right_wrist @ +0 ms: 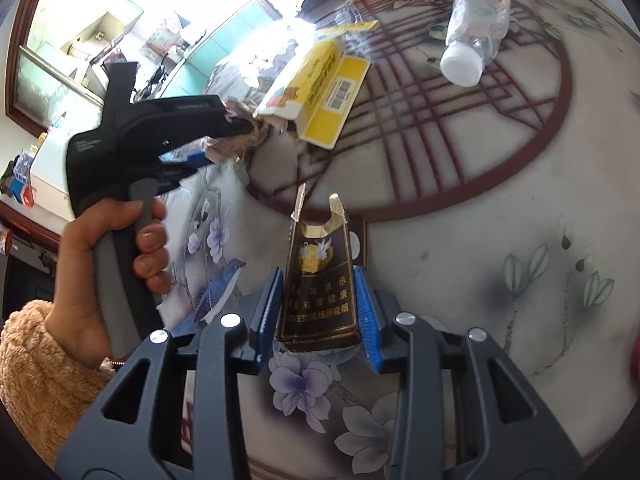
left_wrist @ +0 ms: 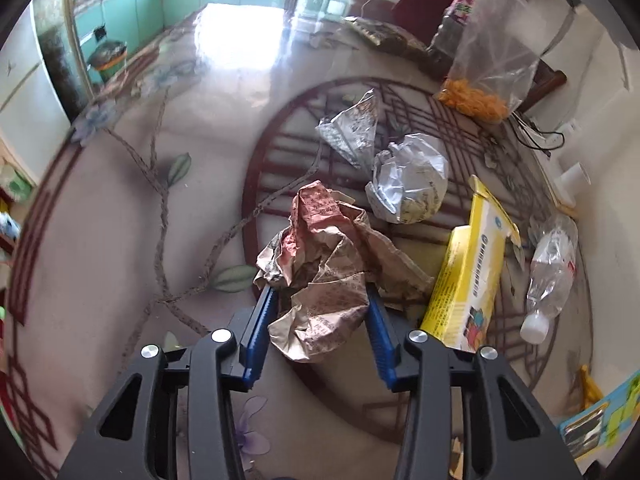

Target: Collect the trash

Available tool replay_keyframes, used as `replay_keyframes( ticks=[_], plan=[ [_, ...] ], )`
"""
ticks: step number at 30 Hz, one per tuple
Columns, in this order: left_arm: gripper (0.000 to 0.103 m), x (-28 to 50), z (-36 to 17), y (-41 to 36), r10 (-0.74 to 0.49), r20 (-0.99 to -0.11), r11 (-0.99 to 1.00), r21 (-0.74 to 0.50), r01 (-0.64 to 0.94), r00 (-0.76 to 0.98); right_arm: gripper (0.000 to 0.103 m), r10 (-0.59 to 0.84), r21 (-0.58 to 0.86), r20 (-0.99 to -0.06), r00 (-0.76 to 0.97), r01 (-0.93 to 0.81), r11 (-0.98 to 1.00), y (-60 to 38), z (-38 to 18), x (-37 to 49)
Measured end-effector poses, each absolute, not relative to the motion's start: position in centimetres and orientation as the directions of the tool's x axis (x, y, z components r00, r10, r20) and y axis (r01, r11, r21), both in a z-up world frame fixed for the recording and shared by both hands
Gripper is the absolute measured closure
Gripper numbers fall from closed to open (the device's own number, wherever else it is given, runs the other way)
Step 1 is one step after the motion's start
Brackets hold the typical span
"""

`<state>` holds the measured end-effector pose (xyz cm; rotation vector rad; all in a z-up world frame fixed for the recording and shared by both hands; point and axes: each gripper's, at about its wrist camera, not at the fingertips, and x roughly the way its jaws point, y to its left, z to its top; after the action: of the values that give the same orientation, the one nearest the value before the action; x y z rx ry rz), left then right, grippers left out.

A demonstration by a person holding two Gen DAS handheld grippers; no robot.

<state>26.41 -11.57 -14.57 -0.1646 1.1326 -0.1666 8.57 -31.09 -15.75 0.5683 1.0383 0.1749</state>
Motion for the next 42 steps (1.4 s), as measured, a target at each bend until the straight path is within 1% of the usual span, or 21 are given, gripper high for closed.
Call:
replay_keyframes(
  ticks=[5, 8, 11, 13, 16, 20, 24, 27, 32, 33, 34, 35, 36, 37, 39, 42],
  plan=[
    [0.063, 23.0, -12.0, -10.7, -0.218, -0.846, 0.976, -0.180, 0.125, 0.487, 0.067, 0.391, 0.505, -0.771, 0.502, 0.110, 0.856, -30.6, -15.8, 8.6],
    [0.063, 19.9, -10.5, -8.5, -0.243, -0.823, 0.970, -0.207, 0.128, 0.514, 0.067, 0.394, 0.508, -0.770, 0.501, 0.108, 0.855, -30.6, -15.9, 8.8],
    [0.063, 16.9, -9.9, -6.4, -0.252, -0.818, 0.967, -0.229, 0.110, 0.517, 0.067, 0.405, 0.519, -0.765, 0.500, 0.108, 0.848, -30.6, -16.0, 8.8],
    [0.063, 15.2, -9.7, -5.2, -0.250, -0.822, 0.968, -0.231, 0.101, 0.512, 0.067, 0.410, 0.523, -0.763, 0.499, 0.106, 0.846, -30.4, -16.1, 8.9],
    [0.062, 12.3, -9.5, -3.4, -0.274, -0.826, 0.960, -0.268, 0.084, 0.493, 0.067, 0.421, 0.534, -0.759, 0.497, 0.104, 0.839, -30.5, -16.2, 8.8],
    [0.062, 8.8, -9.3, -1.7, -0.254, -0.826, 0.965, -0.249, 0.080, 0.503, 0.067, 0.422, 0.528, -0.760, 0.494, 0.090, 0.845, -30.0, -16.0, 8.5],
    [0.062, 6.7, -9.6, -0.8, -0.253, -0.828, 0.965, -0.249, 0.075, 0.501, 0.067, 0.455, 0.546, -0.739, 0.497, 0.045, 0.837, -29.4, -15.5, 7.9],
    [0.062, 5.7, -9.9, -0.2, -0.250, -0.831, 0.966, -0.246, 0.074, 0.497, 0.067, 0.454, 0.531, -0.732, 0.507, 0.008, 0.848, -28.7, -14.8, 7.5],
    [0.061, 4.7, -10.2, 0.4, -0.262, -0.833, 0.963, -0.261, 0.072, 0.488, 0.066, 0.399, 0.449, -0.785, 0.475, -0.008, 0.893, -27.4, -15.1, 7.5],
    [0.061, 4.5, -10.1, 0.5, -0.266, -0.831, 0.961, -0.265, 0.073, 0.489, 0.062, 0.386, 0.432, -0.794, 0.469, -0.010, 0.902, -27.1, -15.1, 7.5],
    [0.060, 4.3, -10.0, 0.6, -0.269, -0.828, 0.961, -0.267, 0.076, 0.493, 0.049, 0.368, 0.410, -0.803, 0.468, -0.014, 0.912, -26.8, -15.1, 7.5],
    [0.060, 4.1, -9.8, 0.6, -0.268, -0.826, 0.961, -0.265, 0.079, 0.496, 0.042, 0.346, 0.386, -0.809, 0.476, -0.013, 0.922, -26.7, -15.0, 7.5],
    [0.059, 4.0, -9.7, 0.6, -0.268, -0.824, 0.961, -0.263, 0.083, 0.499, 0.028, 0.320, 0.359, -0.814, 0.485, -0.015, 0.933, -26.4, -14.8, 7.4],
    [0.059, 3.9, -9.6, 0.6, -0.269, -0.822, 0.961, -0.263, 0.086, 0.502, 0.021, 0.287, 0.321, -0.818, 0.498, -0.017, 0.947, -26.2, -14.6, 7.3],
    [0.058, 3.8, -9.4, 0.7, -0.270, -0.819, 0.961, -0.261, 0.090, 0.506, 0.018, 0.252, 0.278, -0.818, 0.517, -0.027, 0.960, -25.9, -14.2, 7.3],
    [0.058, 3.6, -9.4, 0.9, -0.274, -0.817, 0.960, -0.266, 0.091, 0.508, 0.015, 0.234, 0.254, -0.822, 0.519, -0.033, 0.967, -25.5, -14.4, 7.5]
  ],
)
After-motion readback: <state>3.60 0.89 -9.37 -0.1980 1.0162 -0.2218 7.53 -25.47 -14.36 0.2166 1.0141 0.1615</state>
